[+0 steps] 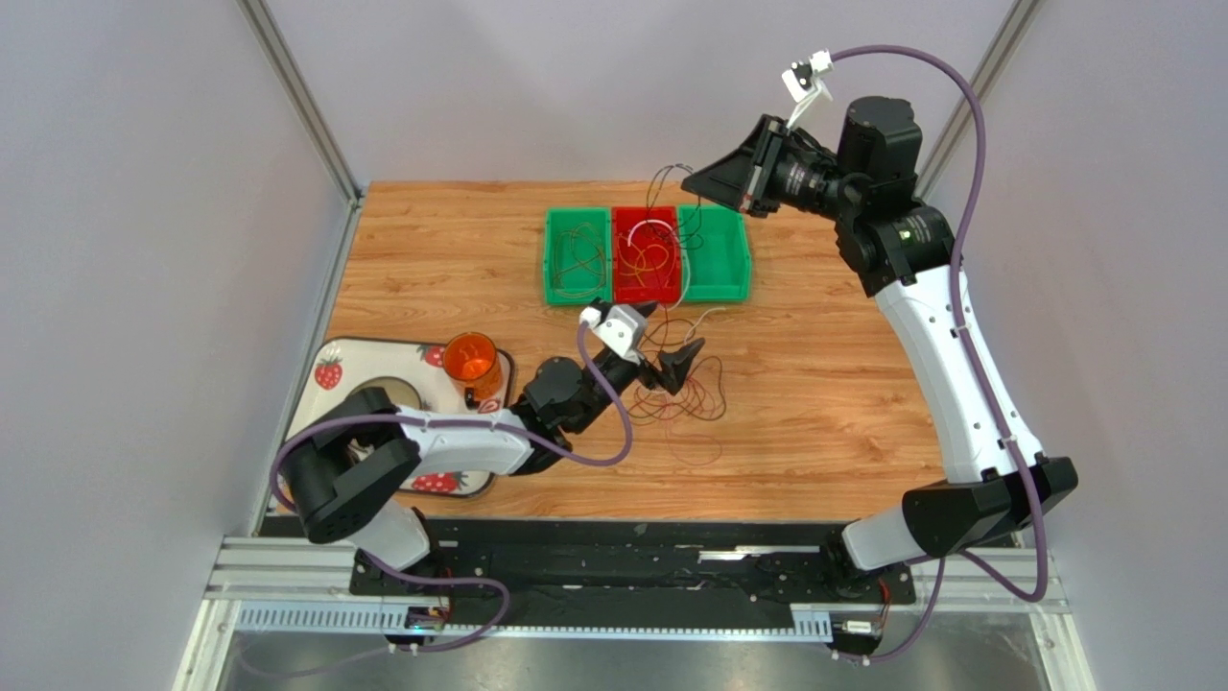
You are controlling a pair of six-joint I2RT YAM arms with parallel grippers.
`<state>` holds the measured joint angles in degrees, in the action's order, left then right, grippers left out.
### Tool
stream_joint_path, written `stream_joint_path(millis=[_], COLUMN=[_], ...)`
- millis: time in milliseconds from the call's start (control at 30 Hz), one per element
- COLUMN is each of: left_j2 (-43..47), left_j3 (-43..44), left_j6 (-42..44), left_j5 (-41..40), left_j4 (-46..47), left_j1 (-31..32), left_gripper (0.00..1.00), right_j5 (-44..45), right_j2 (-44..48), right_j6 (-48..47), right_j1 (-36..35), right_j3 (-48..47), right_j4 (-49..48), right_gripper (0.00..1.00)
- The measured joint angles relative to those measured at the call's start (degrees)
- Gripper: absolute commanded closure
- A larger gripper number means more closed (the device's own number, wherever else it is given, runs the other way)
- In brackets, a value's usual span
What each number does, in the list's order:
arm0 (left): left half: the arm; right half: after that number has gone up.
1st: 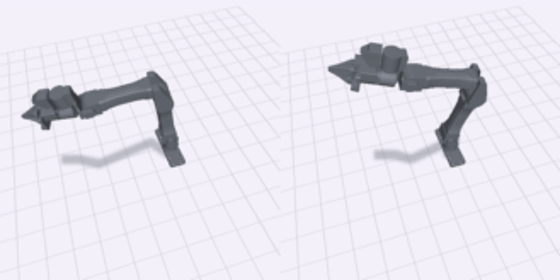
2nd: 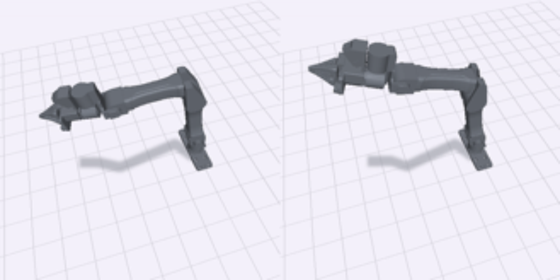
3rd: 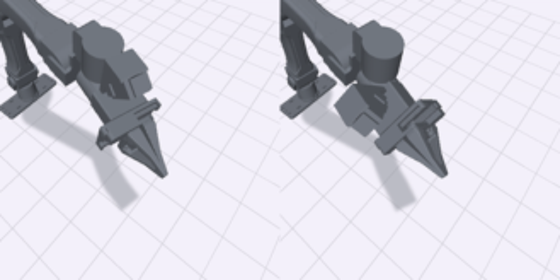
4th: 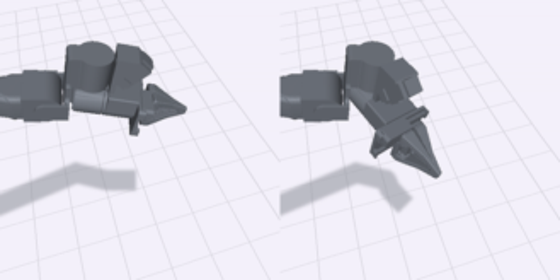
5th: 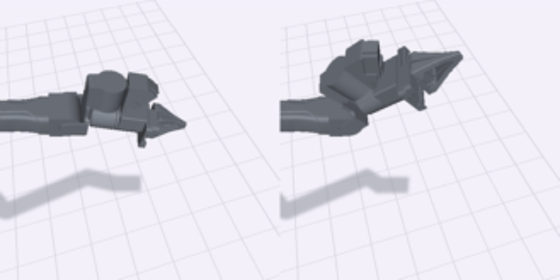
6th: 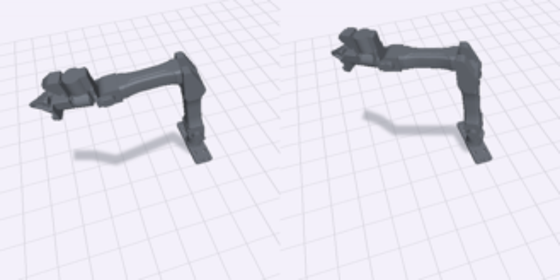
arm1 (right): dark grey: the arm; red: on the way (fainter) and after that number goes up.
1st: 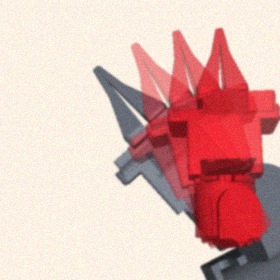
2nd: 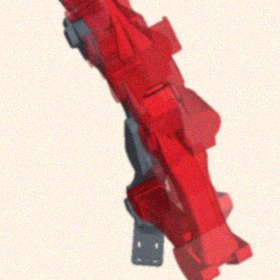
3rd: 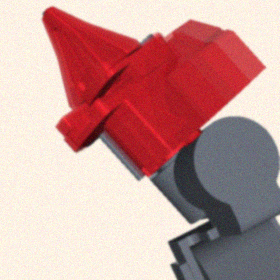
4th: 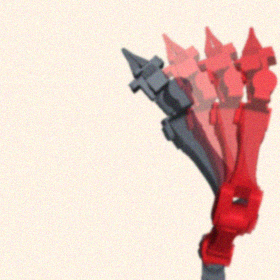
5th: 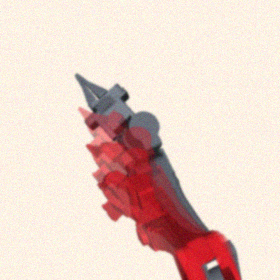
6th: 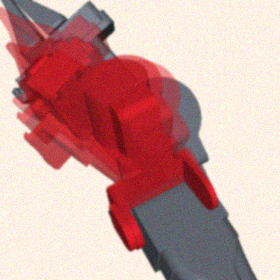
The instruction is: Untangle the cables
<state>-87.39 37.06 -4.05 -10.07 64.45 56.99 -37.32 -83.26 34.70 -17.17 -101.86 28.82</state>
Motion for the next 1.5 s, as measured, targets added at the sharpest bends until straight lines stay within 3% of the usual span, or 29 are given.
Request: stream_joint_path(millis=[133, 267, 300, 333, 367, 400, 833, 1000, 1267, 1500], left_j2=[-3.9, -6.3, -6.5, -6.5, -6.5, -6.5, -4.4, -0.8, -4.2, 0.3], left_j3=[3.6, 6.8, 7.0, 7.0, 7.1, 7.2, 7.5, -0.8, -7.6, -7.0], left_j6=[3.7, 5.9, 6.1, 6.2, 6.3, 6.4, 5.4, -2.3, -11.5, -13.0], left_j5=[-2.8, -5.7, -6.4, -7.1, -7.7, -8.4, -17.0, -17.5, -16.3, -16.2], left_j4=[-0.9, -3.5, -3.7, -3.9, -4.0, -4.2, -11.3, -13.3, -17.1, -23.7], left_j1=[0.3, 0.4, 0.4, 0.4, 0.4, 0.4, 2.3, 2.3, 2.4, 2.4], left_gripper=[0.12, 0.25, 0.39, 0.61, 0.94, 1.00, 1.00, 1.00, 1.00, 1.00], right_j5=[-0.4, -0.7, -0.8, -0.8, -0.8, -0.8, -0.6, 0.0, 0.8, 3.1], right_j2=[0.0, 0.0, 0.0, 0.0, 0.0, 0.0, -0.4, -4.7, -7.0, -7.0], right_j6=[0.0, 0.0, 0.0, 0.0, 0.0, 0.0, -0.1, 0.3, 3.0, 2.2], right_j1=[0.0, 0.0, 0.0, 0.0, 0.0, 0.0, 0.0, 0.6, 0.9, 0.9], right_j3=[0.0, 0.0, 0.0, 0.0, 0.0, 0.0, -1.2, -11.2, -24.8, -13.0], right_j4=[0.0, 0.0, 0.0, 0.0, 0.0, 0.0, 1.0, 2.4, -1.3, -4.7], right_gripper=[1.00, 1.00, 1.00, 1.00, 1.00, 1.00, 1.00, 1.00, 1.00, 1.00])
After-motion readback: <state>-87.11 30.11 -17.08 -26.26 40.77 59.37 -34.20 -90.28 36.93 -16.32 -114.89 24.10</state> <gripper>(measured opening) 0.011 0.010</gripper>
